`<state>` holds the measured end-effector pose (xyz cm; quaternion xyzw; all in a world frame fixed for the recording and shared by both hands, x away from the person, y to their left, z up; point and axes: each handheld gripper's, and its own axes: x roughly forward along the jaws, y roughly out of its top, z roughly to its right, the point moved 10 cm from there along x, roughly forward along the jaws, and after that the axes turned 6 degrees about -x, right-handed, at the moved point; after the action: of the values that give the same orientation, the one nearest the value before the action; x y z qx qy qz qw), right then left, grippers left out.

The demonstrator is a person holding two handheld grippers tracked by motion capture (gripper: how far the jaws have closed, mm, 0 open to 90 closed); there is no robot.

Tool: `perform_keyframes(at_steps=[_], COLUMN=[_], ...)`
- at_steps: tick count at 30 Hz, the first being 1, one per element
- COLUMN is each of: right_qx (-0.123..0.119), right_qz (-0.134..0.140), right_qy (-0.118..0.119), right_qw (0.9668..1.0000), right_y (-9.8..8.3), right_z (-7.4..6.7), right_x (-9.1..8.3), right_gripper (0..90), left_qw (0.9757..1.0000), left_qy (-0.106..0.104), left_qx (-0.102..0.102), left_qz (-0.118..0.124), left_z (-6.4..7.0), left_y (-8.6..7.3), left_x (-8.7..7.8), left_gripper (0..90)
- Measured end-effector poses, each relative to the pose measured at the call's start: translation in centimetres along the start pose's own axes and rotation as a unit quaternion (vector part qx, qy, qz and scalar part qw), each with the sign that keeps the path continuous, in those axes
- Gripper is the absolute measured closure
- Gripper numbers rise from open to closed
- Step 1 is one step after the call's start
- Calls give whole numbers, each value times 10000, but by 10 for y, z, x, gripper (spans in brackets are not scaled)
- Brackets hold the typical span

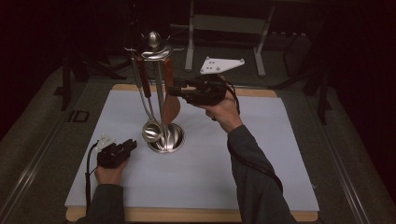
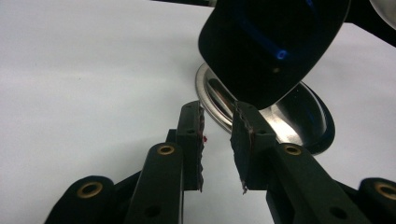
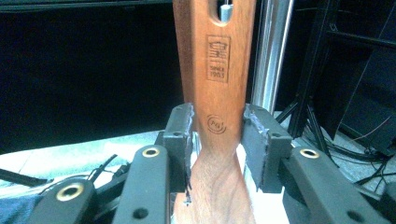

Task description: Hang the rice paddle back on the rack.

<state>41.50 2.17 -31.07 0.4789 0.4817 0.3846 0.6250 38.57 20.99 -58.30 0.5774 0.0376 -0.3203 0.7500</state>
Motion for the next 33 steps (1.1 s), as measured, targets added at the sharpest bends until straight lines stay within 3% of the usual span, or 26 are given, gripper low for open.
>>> perform_keyframes(at_steps=[16, 33], right_qx=[84, 323], right_qz=[92, -203], right_qy=[-46, -382], right_qw=[9999, 9985], right_y=[-2, -23], right_z=[4, 20], right_x=[-5, -13], right_gripper=[634, 606], left_qw=[10000, 10000], left_qy=[4, 9], left_qx=[0, -14], left_qz=[4, 7], left_z=[0, 0], left_y=[0, 0], left_x=[0, 0], left_gripper=[731, 728])
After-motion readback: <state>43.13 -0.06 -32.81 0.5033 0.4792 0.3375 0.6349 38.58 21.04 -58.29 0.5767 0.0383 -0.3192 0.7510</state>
